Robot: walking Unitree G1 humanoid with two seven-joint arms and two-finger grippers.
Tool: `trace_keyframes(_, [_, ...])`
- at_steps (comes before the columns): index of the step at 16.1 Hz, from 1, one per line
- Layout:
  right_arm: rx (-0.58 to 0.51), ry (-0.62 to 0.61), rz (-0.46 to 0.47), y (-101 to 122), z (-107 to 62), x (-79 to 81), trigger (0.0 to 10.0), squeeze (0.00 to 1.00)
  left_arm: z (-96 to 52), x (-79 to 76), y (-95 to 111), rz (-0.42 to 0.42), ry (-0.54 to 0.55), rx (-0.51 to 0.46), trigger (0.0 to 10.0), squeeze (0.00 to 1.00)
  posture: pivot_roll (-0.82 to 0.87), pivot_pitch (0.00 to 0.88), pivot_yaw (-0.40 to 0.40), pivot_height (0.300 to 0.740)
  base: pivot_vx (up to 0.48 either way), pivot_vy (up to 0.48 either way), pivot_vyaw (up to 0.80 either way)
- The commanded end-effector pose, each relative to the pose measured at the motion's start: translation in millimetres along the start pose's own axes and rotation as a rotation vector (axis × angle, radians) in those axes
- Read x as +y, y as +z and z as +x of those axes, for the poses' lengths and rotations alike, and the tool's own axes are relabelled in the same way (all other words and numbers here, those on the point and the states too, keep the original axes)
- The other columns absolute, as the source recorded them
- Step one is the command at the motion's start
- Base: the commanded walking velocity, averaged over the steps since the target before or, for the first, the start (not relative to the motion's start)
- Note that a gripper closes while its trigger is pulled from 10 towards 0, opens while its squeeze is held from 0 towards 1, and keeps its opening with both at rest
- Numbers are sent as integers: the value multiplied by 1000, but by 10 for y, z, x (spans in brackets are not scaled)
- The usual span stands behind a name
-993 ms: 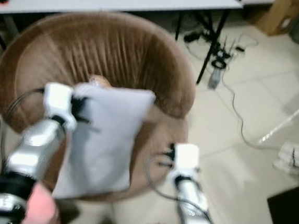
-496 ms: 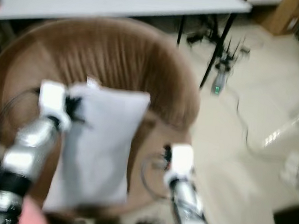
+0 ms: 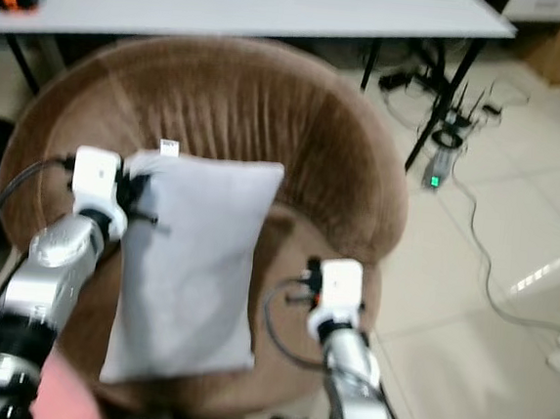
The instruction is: Move the pillow to the sofa from floor
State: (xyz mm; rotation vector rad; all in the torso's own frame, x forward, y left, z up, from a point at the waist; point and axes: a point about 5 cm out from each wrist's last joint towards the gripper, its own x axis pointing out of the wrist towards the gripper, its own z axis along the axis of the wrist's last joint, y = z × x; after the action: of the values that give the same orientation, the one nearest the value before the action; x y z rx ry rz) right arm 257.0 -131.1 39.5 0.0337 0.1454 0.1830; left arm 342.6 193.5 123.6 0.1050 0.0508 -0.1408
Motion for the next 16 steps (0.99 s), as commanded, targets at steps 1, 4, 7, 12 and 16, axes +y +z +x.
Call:
trace_keyframes(1, [26, -8, 7, -68, -49, -29, 10000, 0, 80, 94, 308, 30, 22, -98, 10000, 0, -64, 131, -35, 740, 0, 0, 0])
trace_keyframes(4, [49, -5, 16, -132, -73, 18, 10000, 0, 253, 547, 789, 158, 85, -151, 10000, 0, -60, 130, -17, 740, 0, 0, 0])
trace_keyframes(7, [55, -7, 24, -158, -83, 41, 10000, 0, 351, 666, 1045, 234, 90, -164, 10000, 0, -62, 134, -1, 740, 0, 0, 0])
trace_keyframes(12, [65, -28, 40, -210, -164, 70, 10000, 0, 439, 761, 991, 288, 147, -53, 10000, 0, -97, 154, 19, 740, 0, 0, 0])
trace_keyframes(16, [84, -65, 35, -262, -316, 15, 10000, 0, 317, 898, 543, 279, 242, 125, 10000, 0, -151, 181, 16, 740, 0, 0, 0])
